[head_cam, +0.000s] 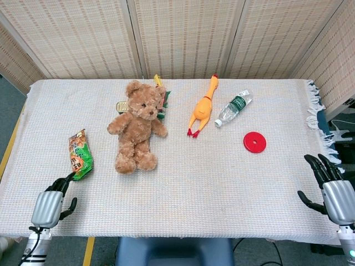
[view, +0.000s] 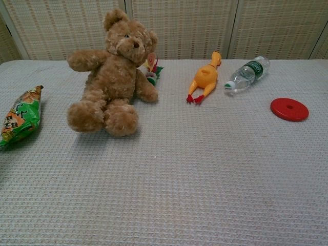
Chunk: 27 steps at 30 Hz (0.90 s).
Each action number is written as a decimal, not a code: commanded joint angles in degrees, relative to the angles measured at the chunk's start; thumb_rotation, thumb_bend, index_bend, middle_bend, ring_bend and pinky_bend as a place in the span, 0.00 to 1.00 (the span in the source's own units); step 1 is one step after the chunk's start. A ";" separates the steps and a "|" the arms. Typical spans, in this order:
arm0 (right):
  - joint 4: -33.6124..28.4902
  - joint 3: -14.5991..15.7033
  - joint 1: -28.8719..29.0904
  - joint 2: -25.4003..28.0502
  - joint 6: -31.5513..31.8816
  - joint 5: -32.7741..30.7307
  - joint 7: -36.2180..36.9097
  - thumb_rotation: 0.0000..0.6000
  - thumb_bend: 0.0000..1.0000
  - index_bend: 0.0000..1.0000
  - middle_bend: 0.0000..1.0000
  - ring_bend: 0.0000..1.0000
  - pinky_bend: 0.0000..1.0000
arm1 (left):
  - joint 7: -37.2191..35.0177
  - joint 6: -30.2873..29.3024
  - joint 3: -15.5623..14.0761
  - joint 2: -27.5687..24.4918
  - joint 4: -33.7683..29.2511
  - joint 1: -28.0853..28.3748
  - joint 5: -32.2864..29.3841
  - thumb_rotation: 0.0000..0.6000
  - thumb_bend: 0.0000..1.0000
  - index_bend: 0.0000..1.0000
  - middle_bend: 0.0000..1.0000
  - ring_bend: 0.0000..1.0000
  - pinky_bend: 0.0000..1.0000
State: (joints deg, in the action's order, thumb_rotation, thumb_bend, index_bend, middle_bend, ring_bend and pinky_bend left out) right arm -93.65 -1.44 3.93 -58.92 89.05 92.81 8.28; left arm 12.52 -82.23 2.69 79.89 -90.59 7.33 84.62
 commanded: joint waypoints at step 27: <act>-0.88 1.45 1.76 3.23 -4.71 0.52 4.28 1.00 0.16 0.00 0.08 0.00 0.12 | 14.84 13.85 25.10 19.22 13.85 25.00 -32.28 1.00 0.41 0.00 0.11 0.09 0.31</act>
State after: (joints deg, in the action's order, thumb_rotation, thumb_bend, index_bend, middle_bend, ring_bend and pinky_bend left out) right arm -94.54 0.05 5.68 -55.69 84.33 93.38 12.56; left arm 26.30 -68.76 26.39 97.88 -78.00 30.82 53.91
